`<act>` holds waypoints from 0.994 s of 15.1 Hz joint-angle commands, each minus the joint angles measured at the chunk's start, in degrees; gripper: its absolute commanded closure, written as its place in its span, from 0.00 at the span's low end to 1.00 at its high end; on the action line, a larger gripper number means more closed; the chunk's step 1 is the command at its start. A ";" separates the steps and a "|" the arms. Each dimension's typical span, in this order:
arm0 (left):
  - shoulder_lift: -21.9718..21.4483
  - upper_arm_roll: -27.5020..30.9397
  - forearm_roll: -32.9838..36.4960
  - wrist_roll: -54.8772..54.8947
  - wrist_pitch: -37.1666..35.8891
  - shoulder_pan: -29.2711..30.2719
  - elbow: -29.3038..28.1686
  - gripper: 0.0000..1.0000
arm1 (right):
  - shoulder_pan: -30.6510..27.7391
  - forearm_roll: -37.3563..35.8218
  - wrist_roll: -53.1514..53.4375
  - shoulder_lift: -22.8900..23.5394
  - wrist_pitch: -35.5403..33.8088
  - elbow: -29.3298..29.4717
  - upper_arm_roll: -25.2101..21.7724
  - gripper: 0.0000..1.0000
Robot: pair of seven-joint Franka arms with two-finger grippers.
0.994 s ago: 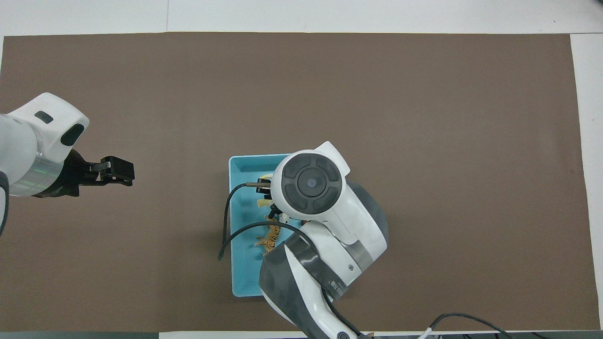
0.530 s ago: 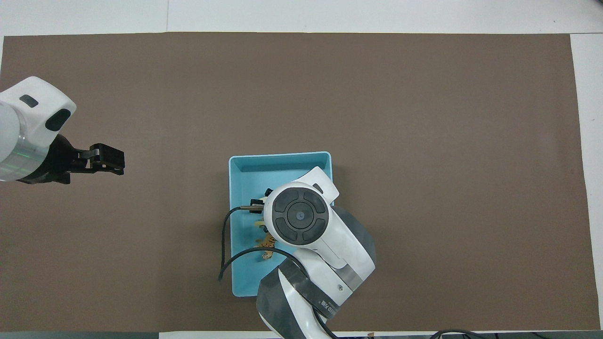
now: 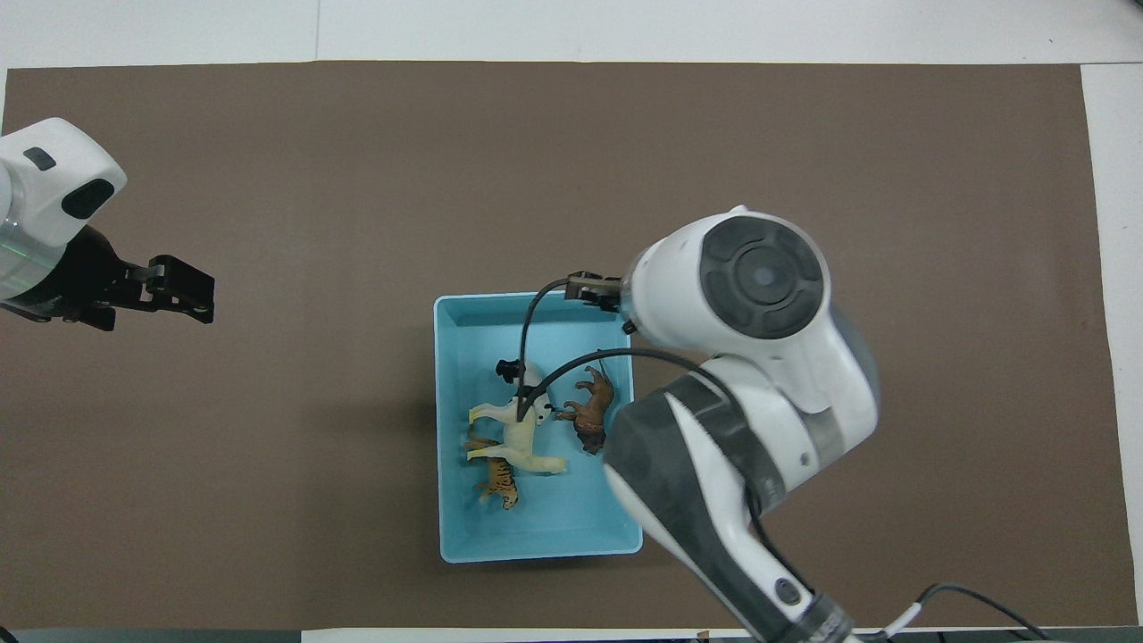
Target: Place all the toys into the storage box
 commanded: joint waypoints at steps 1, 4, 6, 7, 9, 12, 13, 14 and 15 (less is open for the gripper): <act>1.08 2.10 -1.12 1.06 -2.60 -0.97 2.62 0.00 | -8.09 -0.22 -13.41 -2.68 -1.84 -0.39 0.94 0.00; 0.55 3.08 -1.13 1.15 -4.02 -1.77 2.35 0.00 | -12.84 -0.22 -16.27 -6.19 -8.23 -0.30 0.85 0.00; 0.64 3.00 -1.13 1.23 -3.23 -1.77 2.44 0.00 | -16.44 -0.22 -16.71 -8.83 -16.21 1.70 0.76 0.00; 0.73 3.08 -1.13 1.23 -2.97 -1.77 2.53 0.00 | -18.02 -0.22 -17.58 -8.84 -21.74 4.33 0.76 0.00; 0.64 2.91 -1.04 1.23 -2.88 -1.77 2.53 0.00 | -20.40 -0.31 -23.35 -8.93 -28.18 8.03 0.76 0.00; 0.29 2.91 -1.13 0.88 -2.79 -1.68 2.53 0.00 | -23.22 -0.66 -26.73 -9.20 -34.26 10.58 0.76 0.00; 0.29 2.82 -1.13 0.79 -2.70 -1.77 2.44 0.00 | -24.18 -0.74 -26.73 -8.93 -36.02 12.16 0.85 0.00; 0.29 2.82 -1.04 0.97 -2.70 -1.77 2.44 0.00 | -25.59 -1.27 -26.64 -8.67 -36.82 13.22 1.29 0.00; 0.29 2.82 -1.04 1.06 -2.70 -1.68 2.44 0.00 | -26.12 -2.84 -26.73 -8.58 -36.74 13.32 1.64 0.00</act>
